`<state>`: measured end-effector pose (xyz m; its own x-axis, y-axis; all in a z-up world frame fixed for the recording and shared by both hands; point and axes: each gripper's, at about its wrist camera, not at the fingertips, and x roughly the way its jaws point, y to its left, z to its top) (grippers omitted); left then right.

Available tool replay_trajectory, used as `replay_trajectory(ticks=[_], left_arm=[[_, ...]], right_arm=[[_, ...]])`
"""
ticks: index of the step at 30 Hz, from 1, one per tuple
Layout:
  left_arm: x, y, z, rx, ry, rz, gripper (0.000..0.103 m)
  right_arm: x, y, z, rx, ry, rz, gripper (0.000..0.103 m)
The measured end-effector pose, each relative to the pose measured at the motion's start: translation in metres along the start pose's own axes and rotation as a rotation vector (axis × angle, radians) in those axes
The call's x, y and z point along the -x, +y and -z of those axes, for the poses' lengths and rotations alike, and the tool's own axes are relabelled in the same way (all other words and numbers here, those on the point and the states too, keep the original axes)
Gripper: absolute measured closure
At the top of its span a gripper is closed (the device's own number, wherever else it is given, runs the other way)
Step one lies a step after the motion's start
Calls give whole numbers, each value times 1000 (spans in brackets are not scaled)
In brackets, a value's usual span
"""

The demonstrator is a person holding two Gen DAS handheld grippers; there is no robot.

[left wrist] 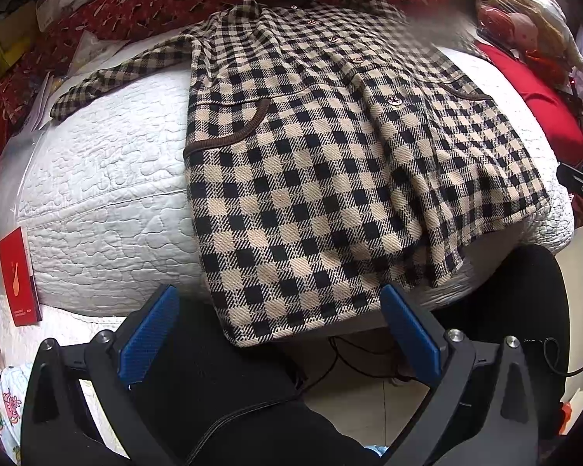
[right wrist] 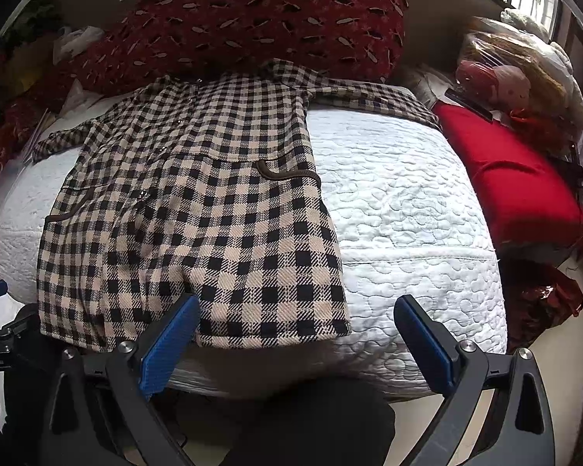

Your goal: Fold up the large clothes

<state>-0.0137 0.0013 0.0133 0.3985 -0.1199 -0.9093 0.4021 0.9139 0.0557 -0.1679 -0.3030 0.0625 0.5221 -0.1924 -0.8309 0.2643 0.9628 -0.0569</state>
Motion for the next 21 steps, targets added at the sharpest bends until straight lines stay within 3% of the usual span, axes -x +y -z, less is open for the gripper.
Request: replay_trajectory(ticks=[8, 15, 21], left_arm=[[4, 2, -2, 11, -25, -1, 0], [21, 10, -6, 49, -124, -4, 0], [20, 10, -6, 58, -124, -3, 0]], right_arm=[[-5, 4, 4, 24, 17, -11, 3], [-4, 4, 4, 19, 11, -47, 3], [1, 8, 3, 31, -14, -51, 3]])
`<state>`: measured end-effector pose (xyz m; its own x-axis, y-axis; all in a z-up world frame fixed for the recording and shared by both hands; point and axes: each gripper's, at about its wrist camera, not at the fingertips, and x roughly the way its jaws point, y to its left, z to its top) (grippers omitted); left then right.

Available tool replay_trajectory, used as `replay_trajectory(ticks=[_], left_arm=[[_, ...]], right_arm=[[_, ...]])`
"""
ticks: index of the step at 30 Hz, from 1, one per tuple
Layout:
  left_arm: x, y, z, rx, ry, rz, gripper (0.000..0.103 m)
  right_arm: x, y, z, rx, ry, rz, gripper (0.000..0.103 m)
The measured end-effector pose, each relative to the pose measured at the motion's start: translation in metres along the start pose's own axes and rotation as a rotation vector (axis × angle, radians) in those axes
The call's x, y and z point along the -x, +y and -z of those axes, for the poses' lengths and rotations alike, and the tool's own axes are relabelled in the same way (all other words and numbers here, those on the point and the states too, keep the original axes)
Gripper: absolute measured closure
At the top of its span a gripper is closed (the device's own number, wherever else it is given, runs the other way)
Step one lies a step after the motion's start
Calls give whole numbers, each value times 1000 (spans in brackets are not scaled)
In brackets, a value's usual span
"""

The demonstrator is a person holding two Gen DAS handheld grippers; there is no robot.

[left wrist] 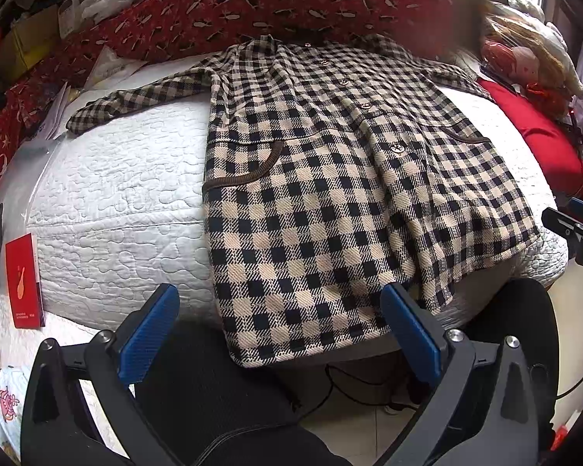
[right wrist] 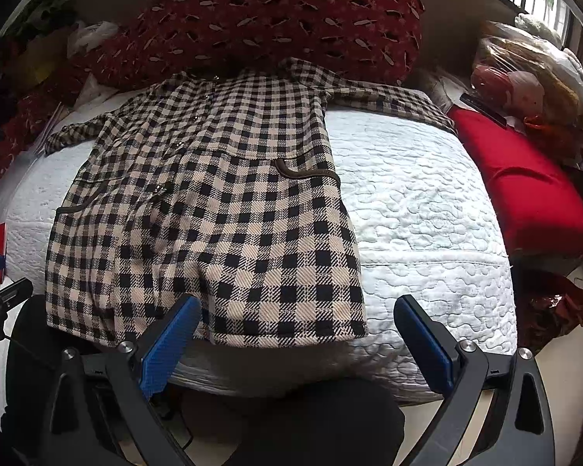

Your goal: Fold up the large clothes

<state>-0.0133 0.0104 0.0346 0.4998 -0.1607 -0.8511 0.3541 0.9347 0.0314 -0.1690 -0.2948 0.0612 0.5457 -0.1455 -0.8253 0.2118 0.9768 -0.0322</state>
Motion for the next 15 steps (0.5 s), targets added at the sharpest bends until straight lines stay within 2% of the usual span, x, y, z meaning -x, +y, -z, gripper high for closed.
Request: replay_trajectory(ticks=[15], left_arm=[[4, -7, 5, -7, 3, -8, 0]], right_arm=[[9, -1, 4, -6, -34, -22, 3]])
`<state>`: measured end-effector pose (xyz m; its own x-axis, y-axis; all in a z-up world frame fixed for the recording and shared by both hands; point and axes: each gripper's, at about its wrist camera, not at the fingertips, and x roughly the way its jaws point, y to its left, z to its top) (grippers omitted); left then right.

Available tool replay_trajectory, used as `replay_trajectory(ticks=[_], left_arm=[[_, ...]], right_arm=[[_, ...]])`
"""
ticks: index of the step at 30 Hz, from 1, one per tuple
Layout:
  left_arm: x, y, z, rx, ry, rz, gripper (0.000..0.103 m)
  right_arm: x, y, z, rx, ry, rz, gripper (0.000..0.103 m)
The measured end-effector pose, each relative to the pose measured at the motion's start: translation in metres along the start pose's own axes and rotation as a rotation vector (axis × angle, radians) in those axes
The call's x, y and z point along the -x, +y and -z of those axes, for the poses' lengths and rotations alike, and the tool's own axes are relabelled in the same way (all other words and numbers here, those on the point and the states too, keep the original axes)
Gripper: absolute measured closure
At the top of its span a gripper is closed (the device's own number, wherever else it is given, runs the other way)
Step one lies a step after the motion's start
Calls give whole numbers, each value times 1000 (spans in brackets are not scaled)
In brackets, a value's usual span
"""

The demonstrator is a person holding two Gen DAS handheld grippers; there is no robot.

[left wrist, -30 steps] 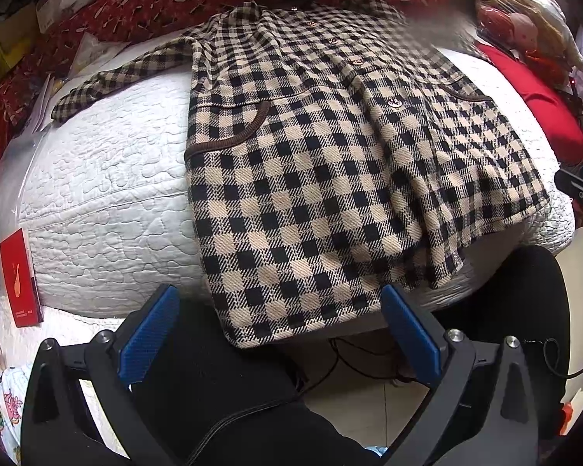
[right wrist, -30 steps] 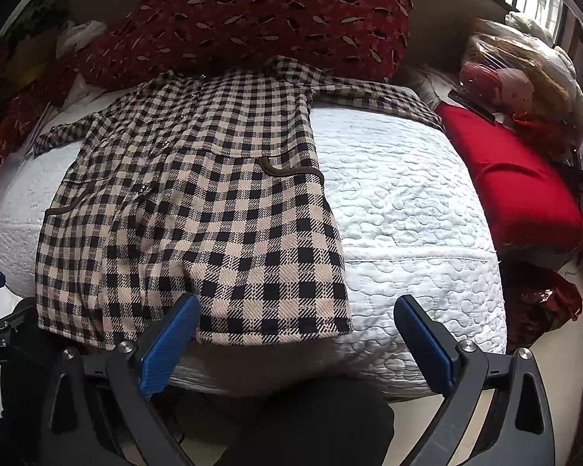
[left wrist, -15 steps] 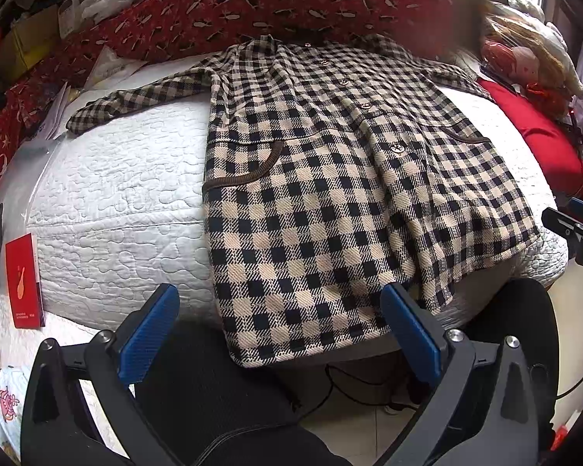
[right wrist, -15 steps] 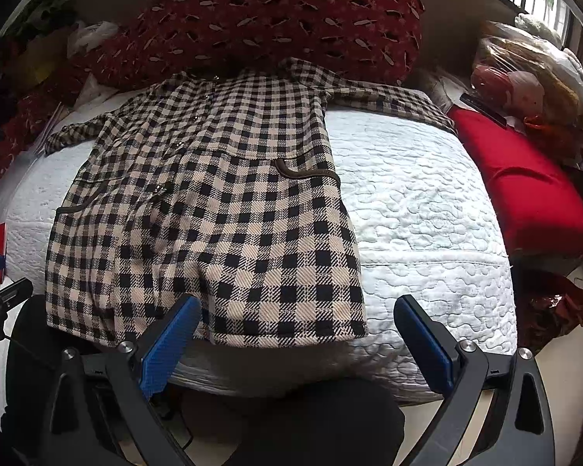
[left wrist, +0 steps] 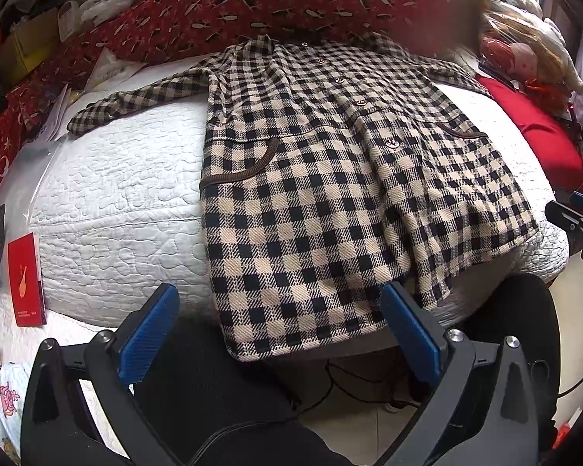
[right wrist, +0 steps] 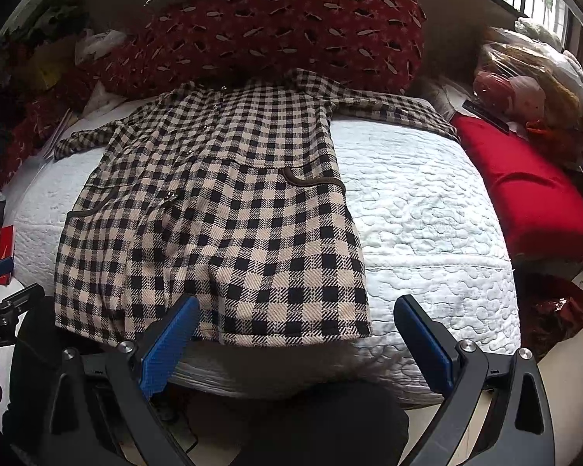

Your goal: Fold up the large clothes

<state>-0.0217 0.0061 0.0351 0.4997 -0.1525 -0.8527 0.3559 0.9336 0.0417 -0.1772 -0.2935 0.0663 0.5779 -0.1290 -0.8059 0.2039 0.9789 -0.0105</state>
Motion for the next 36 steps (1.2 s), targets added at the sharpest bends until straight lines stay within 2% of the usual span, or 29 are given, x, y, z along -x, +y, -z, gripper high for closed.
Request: replay_trajectory(ticks=[22, 36], left_arm=[[11, -14, 6, -24, -6, -4, 0], [0, -12, 5, -16, 27, -1, 0]], right_arm=[[16, -4, 8, -5, -37, -1, 3], [9, -3, 7, -8, -17, -10, 3]])
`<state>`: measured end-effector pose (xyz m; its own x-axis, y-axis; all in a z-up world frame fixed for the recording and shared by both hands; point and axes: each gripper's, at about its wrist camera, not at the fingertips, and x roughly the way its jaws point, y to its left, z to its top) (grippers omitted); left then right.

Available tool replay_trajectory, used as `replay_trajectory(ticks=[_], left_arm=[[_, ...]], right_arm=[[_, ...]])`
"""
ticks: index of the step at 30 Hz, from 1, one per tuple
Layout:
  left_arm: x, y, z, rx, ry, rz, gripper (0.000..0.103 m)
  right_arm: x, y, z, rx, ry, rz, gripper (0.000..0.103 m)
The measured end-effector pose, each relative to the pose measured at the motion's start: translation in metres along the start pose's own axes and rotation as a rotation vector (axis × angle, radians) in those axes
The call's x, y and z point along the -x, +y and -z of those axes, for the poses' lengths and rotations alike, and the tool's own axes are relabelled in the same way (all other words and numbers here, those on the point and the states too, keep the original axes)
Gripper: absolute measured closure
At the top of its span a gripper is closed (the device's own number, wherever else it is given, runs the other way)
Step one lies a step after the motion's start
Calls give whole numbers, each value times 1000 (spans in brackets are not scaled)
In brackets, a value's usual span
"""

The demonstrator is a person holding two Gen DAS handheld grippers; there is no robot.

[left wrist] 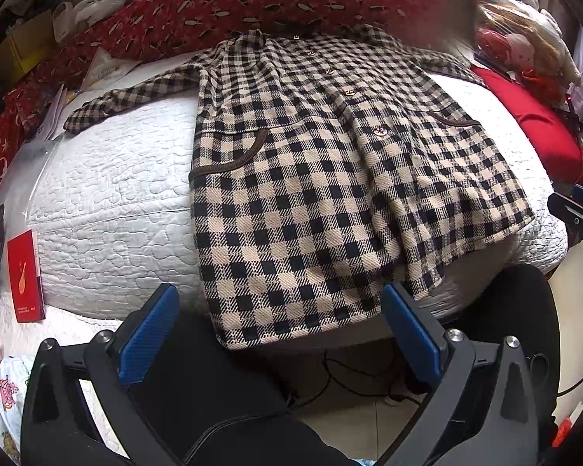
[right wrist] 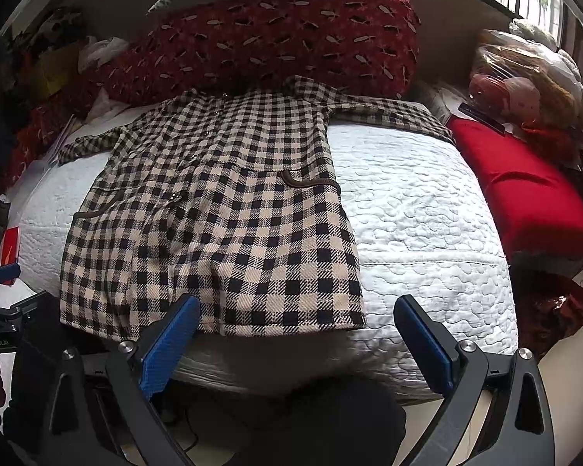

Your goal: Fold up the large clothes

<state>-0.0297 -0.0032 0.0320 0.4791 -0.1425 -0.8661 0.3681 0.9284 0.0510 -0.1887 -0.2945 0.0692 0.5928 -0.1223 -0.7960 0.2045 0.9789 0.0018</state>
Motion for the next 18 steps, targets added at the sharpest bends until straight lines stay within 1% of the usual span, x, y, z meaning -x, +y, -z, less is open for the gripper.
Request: replay_trajectory(ticks=[2, 5, 7, 9, 12, 13, 15, 17, 18], left_arm=[[-4, 1, -1, 4, 13, 6, 0], [-15, 11, -4, 36, 57, 28, 0], [-26, 29, -8, 104, 97, 37, 0], [-40, 55, -13, 192, 146, 32, 0], [-58, 87, -15, 291, 206, 13, 0], [-68, 97, -15, 321, 240, 7, 0], [-82, 106, -14, 355, 293, 16, 0], [-100, 104, -12, 350, 356, 41, 0], [-107, 101, -11, 342, 379, 54, 3]], right_arm=[[-3, 0, -1, -2, 8, -4, 3], [-10, -4, -3, -25, 20, -13, 3], [-19, -11, -7, -50, 35, -14, 3], [-30, -22, -11, -82, 60, -5, 4], [-57, -42, -17, -152, 124, -5, 7], [-66, -47, -18, -176, 148, -9, 9], [-86, -55, -19, -219, 203, -34, 11], [-107, -57, -17, -252, 267, -91, 19], [-115, -57, -15, -269, 296, -130, 36]])
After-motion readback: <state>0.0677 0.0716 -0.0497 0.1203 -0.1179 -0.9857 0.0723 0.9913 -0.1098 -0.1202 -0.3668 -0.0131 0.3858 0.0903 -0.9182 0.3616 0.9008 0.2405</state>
